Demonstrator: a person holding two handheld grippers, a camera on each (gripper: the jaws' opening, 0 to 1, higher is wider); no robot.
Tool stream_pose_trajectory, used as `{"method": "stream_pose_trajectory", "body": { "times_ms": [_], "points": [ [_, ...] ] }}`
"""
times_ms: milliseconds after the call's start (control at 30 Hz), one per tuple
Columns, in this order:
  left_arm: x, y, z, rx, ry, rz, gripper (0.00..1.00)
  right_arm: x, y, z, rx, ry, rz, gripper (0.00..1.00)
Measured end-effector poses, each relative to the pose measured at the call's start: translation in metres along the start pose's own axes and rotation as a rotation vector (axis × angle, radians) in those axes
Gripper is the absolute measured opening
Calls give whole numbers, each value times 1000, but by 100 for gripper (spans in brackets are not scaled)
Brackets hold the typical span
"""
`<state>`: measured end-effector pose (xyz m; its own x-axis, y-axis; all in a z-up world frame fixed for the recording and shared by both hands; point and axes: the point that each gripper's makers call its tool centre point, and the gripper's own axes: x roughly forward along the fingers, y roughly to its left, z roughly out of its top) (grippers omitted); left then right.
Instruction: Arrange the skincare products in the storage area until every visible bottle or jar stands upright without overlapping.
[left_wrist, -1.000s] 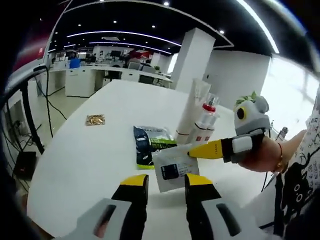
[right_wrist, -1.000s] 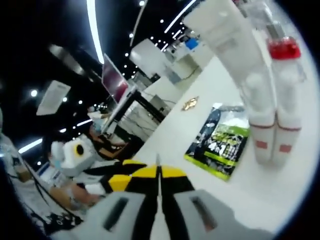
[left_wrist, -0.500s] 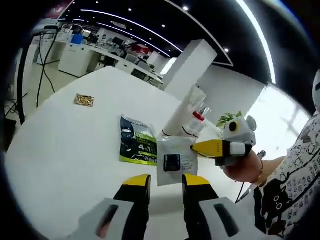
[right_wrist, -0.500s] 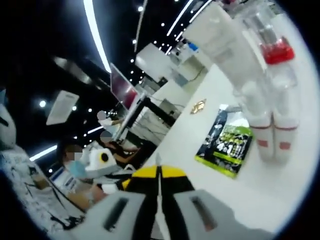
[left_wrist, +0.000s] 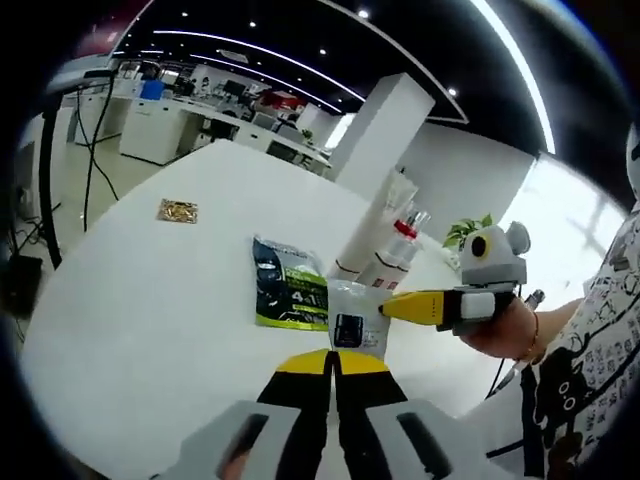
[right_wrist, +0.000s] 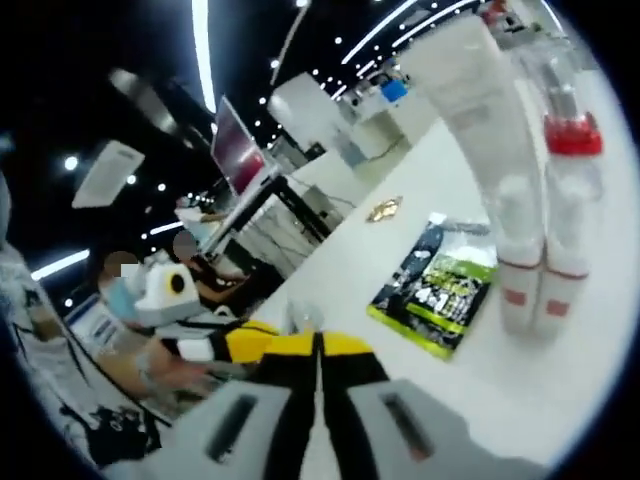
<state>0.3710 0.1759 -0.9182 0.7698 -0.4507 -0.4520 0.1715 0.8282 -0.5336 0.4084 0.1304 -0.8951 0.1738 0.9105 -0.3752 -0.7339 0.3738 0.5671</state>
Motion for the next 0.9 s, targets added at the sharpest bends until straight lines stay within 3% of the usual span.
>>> {"method": "stream_pose_trajectory", "body": {
  "times_ms": [567,900],
  "points": [
    [-4,12,-11,50,67,107,1,16,1,-13,-132,89,-20,0],
    [-2,12,-1,80,77,143,1,19,-5,-6,-146,79,-30,0]
  ]
}}
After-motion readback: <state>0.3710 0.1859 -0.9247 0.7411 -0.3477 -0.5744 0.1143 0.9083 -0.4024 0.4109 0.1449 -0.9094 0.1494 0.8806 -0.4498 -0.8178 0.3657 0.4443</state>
